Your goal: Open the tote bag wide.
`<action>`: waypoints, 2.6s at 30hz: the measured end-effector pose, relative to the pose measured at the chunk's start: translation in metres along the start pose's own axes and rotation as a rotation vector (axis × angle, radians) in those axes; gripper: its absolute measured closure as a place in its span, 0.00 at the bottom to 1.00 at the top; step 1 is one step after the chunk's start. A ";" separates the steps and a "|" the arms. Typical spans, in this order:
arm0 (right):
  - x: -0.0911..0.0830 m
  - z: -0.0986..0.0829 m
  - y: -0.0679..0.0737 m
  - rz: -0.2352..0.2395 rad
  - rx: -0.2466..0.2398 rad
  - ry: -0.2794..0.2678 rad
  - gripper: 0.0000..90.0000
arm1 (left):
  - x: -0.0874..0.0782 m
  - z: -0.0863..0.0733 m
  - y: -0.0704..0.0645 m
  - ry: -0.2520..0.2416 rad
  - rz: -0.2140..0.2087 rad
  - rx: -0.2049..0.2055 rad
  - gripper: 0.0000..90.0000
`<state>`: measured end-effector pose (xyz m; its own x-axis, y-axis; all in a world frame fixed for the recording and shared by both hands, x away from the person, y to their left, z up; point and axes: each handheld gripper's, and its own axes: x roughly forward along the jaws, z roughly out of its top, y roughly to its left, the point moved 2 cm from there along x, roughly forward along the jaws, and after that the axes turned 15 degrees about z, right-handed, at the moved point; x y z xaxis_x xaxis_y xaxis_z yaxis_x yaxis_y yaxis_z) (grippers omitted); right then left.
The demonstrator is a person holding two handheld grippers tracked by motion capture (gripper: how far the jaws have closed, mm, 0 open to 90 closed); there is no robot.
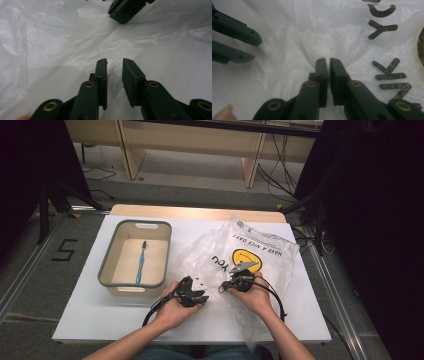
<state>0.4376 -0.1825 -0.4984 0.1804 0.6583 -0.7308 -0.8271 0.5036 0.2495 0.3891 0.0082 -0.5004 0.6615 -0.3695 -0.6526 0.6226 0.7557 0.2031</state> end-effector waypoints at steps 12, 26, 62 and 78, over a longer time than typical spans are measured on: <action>-0.012 0.007 0.003 0.006 0.003 -0.072 1.00 | 0.007 0.000 -0.002 0.021 -0.007 -0.007 0.95; -0.056 0.032 0.013 -0.102 -0.073 -0.271 1.00 | 0.007 0.000 -0.003 0.020 -0.002 0.000 0.98; -0.077 0.053 0.021 -0.147 -0.113 -0.388 1.00 | 0.024 0.014 -0.001 -0.006 0.029 0.020 0.99; -0.087 0.064 0.021 -0.162 -0.121 -0.439 1.00 | 0.024 0.012 -0.002 -0.009 0.036 0.025 0.99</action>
<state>0.4384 -0.1936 -0.3891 0.4980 0.7639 -0.4105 -0.8210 0.5677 0.0603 0.4089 -0.0087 -0.5075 0.6874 -0.3469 -0.6380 0.6081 0.7553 0.2444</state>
